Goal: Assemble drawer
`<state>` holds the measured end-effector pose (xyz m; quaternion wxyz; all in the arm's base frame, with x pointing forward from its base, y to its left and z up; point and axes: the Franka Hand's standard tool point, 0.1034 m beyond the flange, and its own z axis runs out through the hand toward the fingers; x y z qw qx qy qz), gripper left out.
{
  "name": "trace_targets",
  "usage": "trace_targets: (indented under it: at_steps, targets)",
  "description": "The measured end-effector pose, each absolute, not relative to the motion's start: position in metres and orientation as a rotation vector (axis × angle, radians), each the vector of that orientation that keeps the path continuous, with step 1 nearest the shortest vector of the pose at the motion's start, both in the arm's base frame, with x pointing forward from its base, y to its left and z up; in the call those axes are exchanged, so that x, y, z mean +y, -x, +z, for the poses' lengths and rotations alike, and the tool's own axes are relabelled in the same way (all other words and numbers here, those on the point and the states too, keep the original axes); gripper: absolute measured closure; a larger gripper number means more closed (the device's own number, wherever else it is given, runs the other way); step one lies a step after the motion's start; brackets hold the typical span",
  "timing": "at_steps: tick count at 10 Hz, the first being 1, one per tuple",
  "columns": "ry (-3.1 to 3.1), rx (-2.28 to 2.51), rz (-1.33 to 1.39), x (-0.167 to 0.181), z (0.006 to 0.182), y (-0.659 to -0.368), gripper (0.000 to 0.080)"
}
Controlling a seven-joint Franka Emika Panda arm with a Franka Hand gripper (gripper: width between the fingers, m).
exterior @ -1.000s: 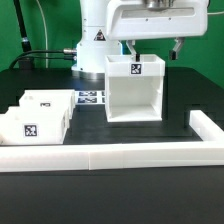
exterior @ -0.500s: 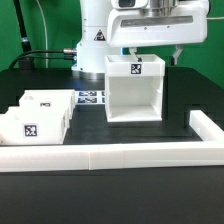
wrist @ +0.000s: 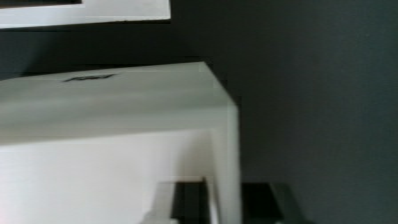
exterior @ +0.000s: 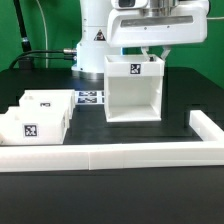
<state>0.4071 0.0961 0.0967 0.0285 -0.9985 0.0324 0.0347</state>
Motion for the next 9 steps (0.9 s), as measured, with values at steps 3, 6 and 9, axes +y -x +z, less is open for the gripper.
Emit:
trace_targets:
  at_steps: [3, 6, 9]
  targets:
    - [3.081, 0.100, 0.107, 0.096, 0.097, -0.407, 0.0763]
    - [3.080, 0.090, 0.105, 0.095, 0.096, -0.411, 0.0763]
    - [3.062, 0.060, 0.045, 0.087, 0.097, -0.468, 0.0762]
